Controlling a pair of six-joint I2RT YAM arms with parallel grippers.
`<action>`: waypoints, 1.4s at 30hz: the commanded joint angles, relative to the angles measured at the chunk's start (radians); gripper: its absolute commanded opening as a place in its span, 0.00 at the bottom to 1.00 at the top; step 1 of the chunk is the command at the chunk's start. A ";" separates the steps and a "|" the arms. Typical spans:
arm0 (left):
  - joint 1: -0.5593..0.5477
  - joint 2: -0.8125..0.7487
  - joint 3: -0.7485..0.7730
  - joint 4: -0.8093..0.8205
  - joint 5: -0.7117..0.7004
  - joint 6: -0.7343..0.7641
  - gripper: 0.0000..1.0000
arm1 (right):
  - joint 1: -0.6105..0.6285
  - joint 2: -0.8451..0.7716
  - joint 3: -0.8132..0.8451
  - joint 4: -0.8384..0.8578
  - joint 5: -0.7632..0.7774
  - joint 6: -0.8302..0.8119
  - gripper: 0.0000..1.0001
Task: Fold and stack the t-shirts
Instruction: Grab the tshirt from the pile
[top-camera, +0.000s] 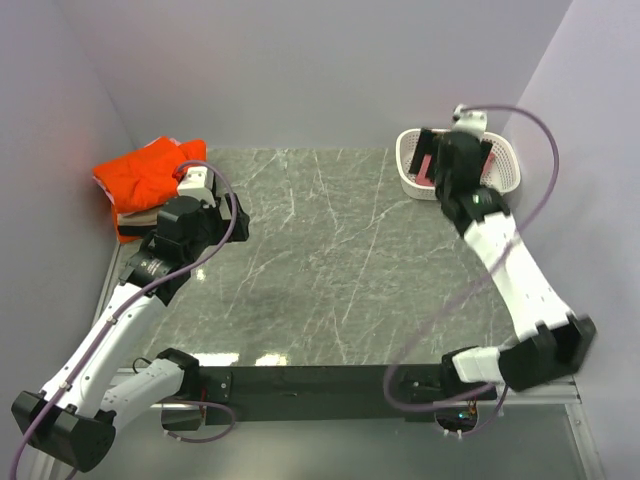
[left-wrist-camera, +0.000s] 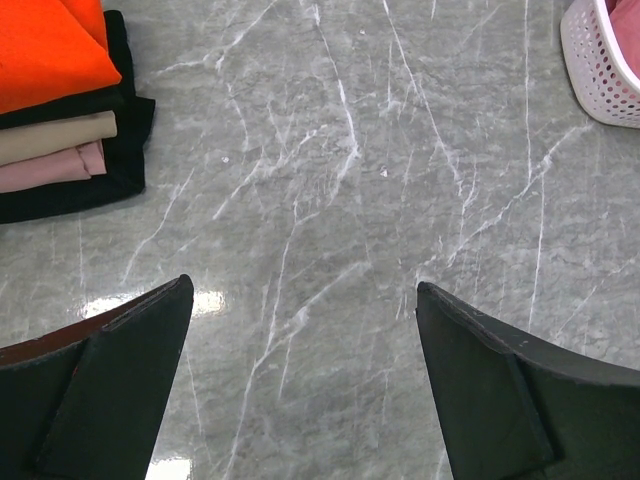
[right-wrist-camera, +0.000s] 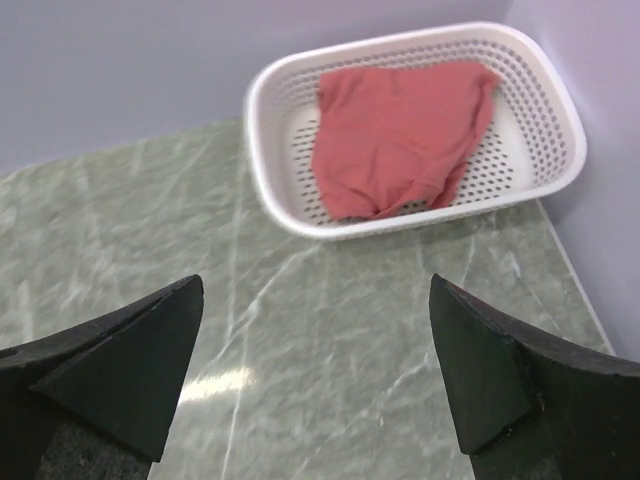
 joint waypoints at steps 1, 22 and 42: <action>0.005 -0.006 0.008 0.026 0.009 0.002 0.99 | -0.137 0.191 0.170 -0.101 -0.075 0.034 1.00; 0.007 -0.004 0.009 0.020 -0.014 0.010 0.99 | -0.300 1.027 0.881 -0.155 -0.290 0.003 0.95; 0.007 -0.001 0.008 0.019 -0.025 0.010 0.99 | -0.326 1.262 1.016 -0.196 -0.282 0.069 0.84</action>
